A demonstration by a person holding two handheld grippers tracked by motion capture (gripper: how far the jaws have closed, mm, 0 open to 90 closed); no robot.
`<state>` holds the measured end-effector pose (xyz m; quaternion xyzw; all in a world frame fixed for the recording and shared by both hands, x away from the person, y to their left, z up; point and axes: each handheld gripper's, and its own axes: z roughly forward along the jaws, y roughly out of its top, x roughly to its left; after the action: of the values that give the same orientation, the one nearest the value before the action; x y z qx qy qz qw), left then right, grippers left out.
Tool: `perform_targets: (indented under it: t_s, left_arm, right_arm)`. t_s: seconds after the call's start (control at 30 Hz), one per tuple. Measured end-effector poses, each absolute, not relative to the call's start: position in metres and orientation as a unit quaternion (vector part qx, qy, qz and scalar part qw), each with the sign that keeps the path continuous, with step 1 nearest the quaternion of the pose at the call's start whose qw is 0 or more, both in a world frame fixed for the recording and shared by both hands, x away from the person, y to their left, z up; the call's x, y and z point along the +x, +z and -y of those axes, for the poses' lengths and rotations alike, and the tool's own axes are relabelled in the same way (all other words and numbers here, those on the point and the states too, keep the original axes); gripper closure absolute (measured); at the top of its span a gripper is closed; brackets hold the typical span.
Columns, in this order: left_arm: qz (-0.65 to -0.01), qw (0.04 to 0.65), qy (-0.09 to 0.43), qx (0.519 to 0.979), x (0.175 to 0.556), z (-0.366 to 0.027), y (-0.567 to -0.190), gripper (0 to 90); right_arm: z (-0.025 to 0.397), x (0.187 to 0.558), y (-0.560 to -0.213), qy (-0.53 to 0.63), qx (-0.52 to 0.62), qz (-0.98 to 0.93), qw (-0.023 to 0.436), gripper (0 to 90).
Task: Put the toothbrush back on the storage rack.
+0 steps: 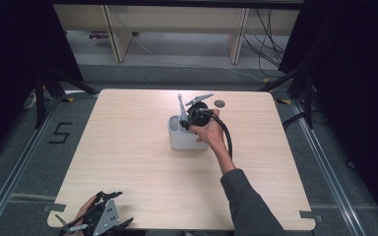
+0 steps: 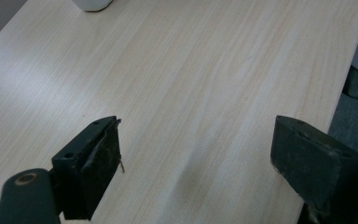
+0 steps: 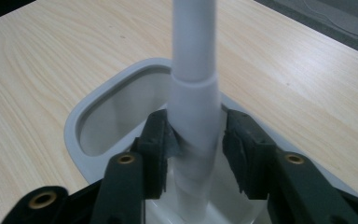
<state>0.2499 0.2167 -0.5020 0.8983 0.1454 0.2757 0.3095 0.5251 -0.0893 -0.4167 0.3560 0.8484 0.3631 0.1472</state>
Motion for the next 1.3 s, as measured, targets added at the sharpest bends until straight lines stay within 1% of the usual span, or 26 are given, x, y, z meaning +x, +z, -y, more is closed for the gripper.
perform_targets:
  t_s: [0.07, 0.13, 0.17, 0.2, 0.27, 0.4, 0.5, 0.63, 0.67, 0.7, 0.77, 0.83, 0.93, 0.97, 1.0, 1.13, 1.3]
  left_arm:
    - [-0.147, 0.311, 0.275, 0.898, 0.25, -0.216, -0.502, 15.4]
    - [-0.147, 0.311, 0.274, 0.898, 0.25, -0.216, -0.503, 15.4]
    - [-0.147, 0.31, 0.274, 0.898, 0.25, -0.216, -0.502, 15.4]
    - [-0.147, 0.311, 0.275, 0.898, 0.25, -0.216, -0.502, 15.4]
    - [-0.149, 0.31, 0.277, 0.897, 0.25, -0.216, -0.502, 15.4]
    - [-0.149, 0.313, 0.274, 0.897, 0.25, -0.216, -0.503, 15.4]
    - [-0.149, 0.313, 0.275, 0.897, 0.25, -0.216, -0.503, 15.4]
    - [-0.153, 0.313, 0.28, 0.895, 0.25, -0.216, -0.504, 15.4]
    - [-0.151, 0.315, 0.277, 0.895, 0.25, -0.216, -0.503, 15.4]
    - [-0.152, 0.313, 0.279, 0.895, 0.25, -0.216, -0.504, 15.4]
    - [-0.151, 0.313, 0.277, 0.896, 0.25, -0.216, -0.503, 15.4]
    - [-0.153, 0.315, 0.278, 0.895, 0.25, -0.216, -0.504, 15.4]
    - [-0.151, 0.312, 0.277, 0.896, 0.25, -0.216, -0.503, 15.4]
    - [-0.151, 0.312, 0.277, 0.896, 0.25, -0.216, -0.503, 15.4]
    - [-0.151, 0.312, 0.277, 0.896, 0.25, -0.216, -0.503, 15.4]
    - [-0.151, 0.312, 0.277, 0.896, 0.25, -0.216, -0.503, 15.4]
    - [-0.151, 0.312, 0.277, 0.896, 0.25, -0.216, -0.503, 15.4]
  right_arm:
    - [0.089, 0.526, -0.418, 0.363, 0.347, -0.852, 0.149, 60.7]
    - [0.089, 0.524, -0.417, 0.365, 0.359, -0.848, 0.14, 60.5]
    - [0.09, 0.523, -0.416, 0.359, 0.361, -0.849, 0.14, 60.1]
    - [0.089, 0.524, -0.418, 0.365, 0.357, -0.847, 0.15, 59.7]
    - [0.09, 0.522, -0.416, 0.363, 0.352, -0.851, 0.141, 58.9]
    - [0.091, 0.52, -0.414, 0.367, 0.348, -0.851, 0.141, 57.4]
    - [0.093, 0.516, -0.408, 0.37, 0.351, -0.849, 0.139, 55.4]
    - [0.096, 0.514, -0.404, 0.384, 0.346, -0.843, 0.148, 54.6]
    - [0.098, 0.511, -0.4, 0.383, 0.361, -0.839, 0.137, 54.2]
    - [0.098, 0.511, -0.4, 0.383, 0.361, -0.839, 0.137, 54.2]
    - [0.1, 0.509, -0.398, 0.387, 0.355, -0.838, 0.149, 53.2]
    - [0.101, 0.508, -0.396, 0.39, 0.356, -0.836, 0.145, 52.7]
    - [0.104, 0.508, -0.394, 0.394, 0.349, -0.836, 0.157, 50.9]
    - [0.104, 0.505, -0.392, 0.392, 0.36, -0.834, 0.145, 50.0]
    - [0.106, 0.505, -0.392, 0.397, 0.357, -0.832, 0.153, 48.8]
    - [0.106, 0.503, -0.39, 0.402, 0.357, -0.829, 0.152, 46.7]
    - [0.109, 0.499, -0.385, 0.406, 0.357, -0.828, 0.149, 41.6]
